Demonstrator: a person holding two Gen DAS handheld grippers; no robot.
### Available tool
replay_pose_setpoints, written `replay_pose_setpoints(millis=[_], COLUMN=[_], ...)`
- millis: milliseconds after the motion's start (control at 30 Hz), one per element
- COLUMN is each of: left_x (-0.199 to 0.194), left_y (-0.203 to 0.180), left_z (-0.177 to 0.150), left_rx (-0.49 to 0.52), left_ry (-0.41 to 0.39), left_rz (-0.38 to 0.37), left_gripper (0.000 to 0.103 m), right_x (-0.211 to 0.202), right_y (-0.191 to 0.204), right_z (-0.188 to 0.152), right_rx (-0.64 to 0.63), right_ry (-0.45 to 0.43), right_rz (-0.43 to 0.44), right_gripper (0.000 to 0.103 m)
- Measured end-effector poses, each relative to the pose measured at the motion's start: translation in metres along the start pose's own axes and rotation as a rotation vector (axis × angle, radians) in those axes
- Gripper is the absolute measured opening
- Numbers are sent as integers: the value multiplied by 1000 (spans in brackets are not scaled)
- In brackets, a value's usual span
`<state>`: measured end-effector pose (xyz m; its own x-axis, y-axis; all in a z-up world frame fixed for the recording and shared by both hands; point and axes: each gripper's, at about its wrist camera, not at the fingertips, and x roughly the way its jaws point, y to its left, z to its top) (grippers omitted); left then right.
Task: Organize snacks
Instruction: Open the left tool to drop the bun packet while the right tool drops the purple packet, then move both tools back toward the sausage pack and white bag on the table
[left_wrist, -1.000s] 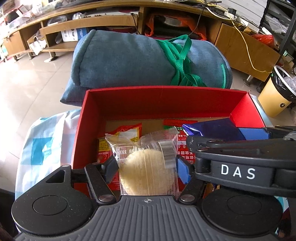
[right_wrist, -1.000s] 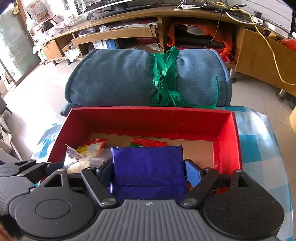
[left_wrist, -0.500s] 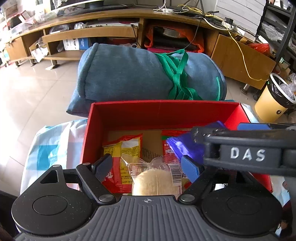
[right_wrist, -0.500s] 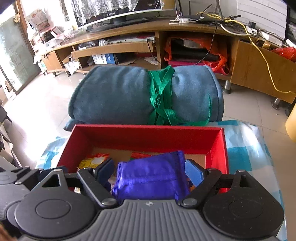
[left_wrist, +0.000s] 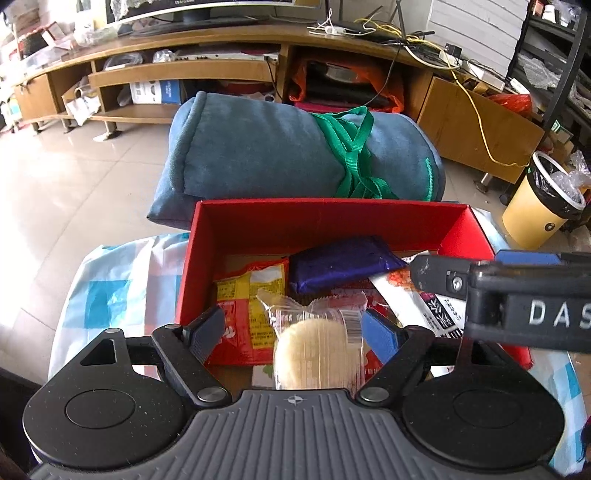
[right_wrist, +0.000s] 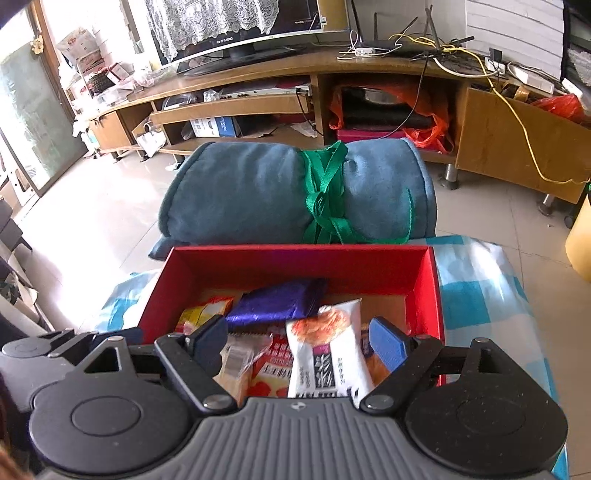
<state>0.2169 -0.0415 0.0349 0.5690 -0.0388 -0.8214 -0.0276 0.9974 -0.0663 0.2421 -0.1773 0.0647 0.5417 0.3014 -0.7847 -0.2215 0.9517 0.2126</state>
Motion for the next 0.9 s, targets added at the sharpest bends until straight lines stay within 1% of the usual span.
replay_pose_setpoints(millis=[400, 900], left_x=[-21, -29], left_y=[-1, -6], left_z=[-21, -41], left_rx=[13, 39], left_ry=[-4, 4], left_rz=[-28, -35], left_gripper=[86, 86], right_x=[-22, -37], right_y=[3, -4], right_z=[-28, -51], right_rx=[25, 52], right_ry=[12, 28], right_rz=[1, -6], right_gripper=[79, 79])
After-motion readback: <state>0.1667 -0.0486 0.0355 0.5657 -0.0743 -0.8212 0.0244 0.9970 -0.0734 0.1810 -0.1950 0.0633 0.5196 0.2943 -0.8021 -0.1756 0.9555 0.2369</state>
